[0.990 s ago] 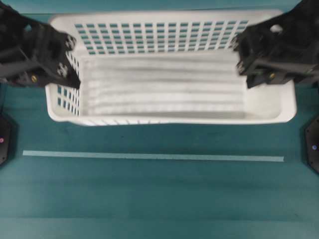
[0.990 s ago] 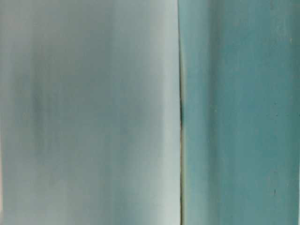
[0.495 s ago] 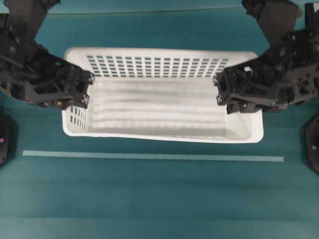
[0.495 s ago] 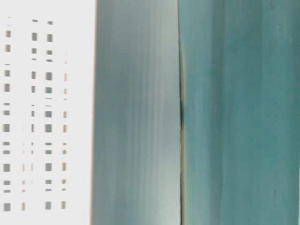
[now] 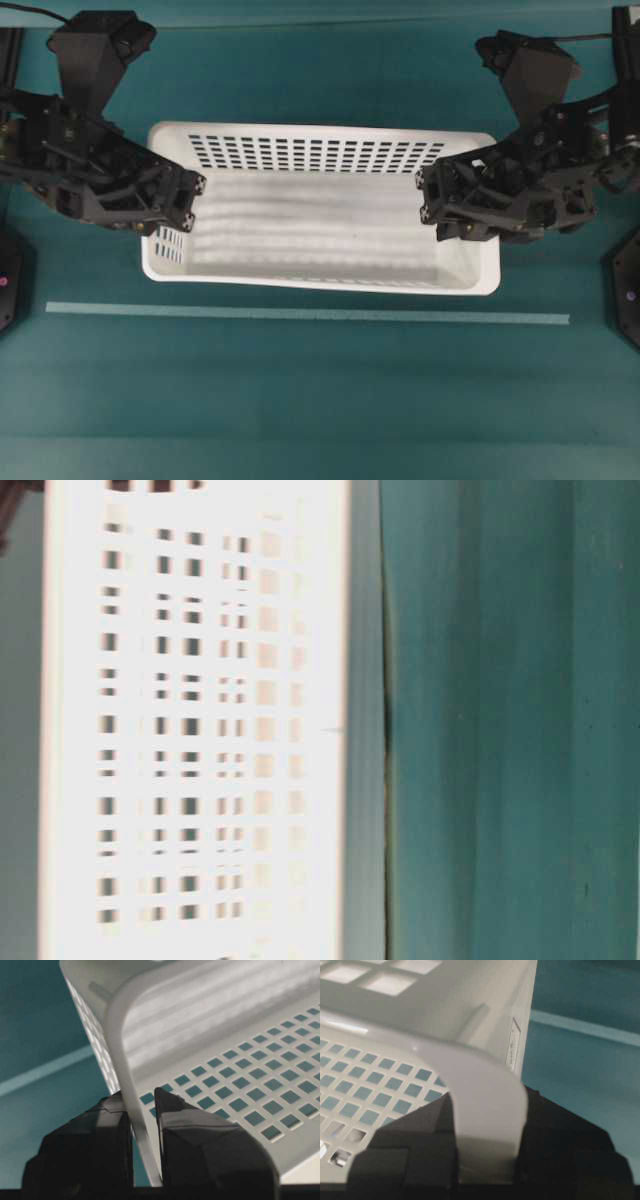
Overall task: Lift the white basket with both hands.
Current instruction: 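Lower the basket back onto the table with both grippers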
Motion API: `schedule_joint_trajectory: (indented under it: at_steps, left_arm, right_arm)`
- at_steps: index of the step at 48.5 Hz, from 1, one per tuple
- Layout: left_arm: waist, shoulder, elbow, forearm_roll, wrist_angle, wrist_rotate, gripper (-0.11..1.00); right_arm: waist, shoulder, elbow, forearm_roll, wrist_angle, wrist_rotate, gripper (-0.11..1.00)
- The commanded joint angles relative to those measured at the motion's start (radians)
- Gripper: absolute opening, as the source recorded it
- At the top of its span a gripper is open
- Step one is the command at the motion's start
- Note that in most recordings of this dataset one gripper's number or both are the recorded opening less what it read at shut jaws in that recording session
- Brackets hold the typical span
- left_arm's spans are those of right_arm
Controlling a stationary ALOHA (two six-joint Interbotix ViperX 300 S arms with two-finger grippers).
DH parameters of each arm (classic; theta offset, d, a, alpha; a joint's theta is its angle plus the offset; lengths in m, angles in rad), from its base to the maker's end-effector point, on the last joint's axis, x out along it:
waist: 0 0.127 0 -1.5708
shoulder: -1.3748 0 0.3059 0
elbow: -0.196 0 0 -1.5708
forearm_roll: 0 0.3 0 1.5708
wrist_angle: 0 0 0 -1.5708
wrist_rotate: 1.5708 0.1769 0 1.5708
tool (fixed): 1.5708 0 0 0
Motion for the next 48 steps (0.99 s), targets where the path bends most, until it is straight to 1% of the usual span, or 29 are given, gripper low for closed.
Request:
schedule_joint_trajectory:
  at_steps: [1, 8, 13, 19, 31, 35, 48]
  left_arm:
    - [0.008, 0.011, 0.028, 0.009, -0.061, 0.014, 0.04]
    - [0.008, 0.014, 0.094, 0.009, -0.112, 0.005, 0.04]
    - [0.008, 0.025, 0.138, 0.009, -0.147, 0.003, 0.04]
    - [0.008, 0.044, 0.17, 0.009, -0.17, 0.0, 0.04]
    - [0.02, 0.098, 0.193, 0.009, -0.229, -0.002, 0.03]
    - [0.021, 0.118, 0.196, 0.009, -0.239, -0.002, 0.01]
    - [0.02, 0.189, 0.21, 0.009, -0.282, -0.023, 0.0]
  right_arm:
    - [0.005, 0.021, 0.02, 0.009, -0.058, -0.009, 0.19]
    - [0.003, 0.041, 0.071, 0.014, -0.094, -0.011, 0.19]
    - [0.005, 0.071, 0.1, 0.028, -0.123, -0.017, 0.19]
    - [0.009, 0.103, 0.124, 0.032, -0.158, -0.025, 0.19]
    - [0.009, 0.156, 0.129, 0.034, -0.17, -0.054, 0.19]
    - [0.009, 0.175, 0.129, 0.032, -0.17, -0.055, 0.19]
    - [0.009, 0.212, 0.14, 0.049, -0.17, -0.057, 0.19]
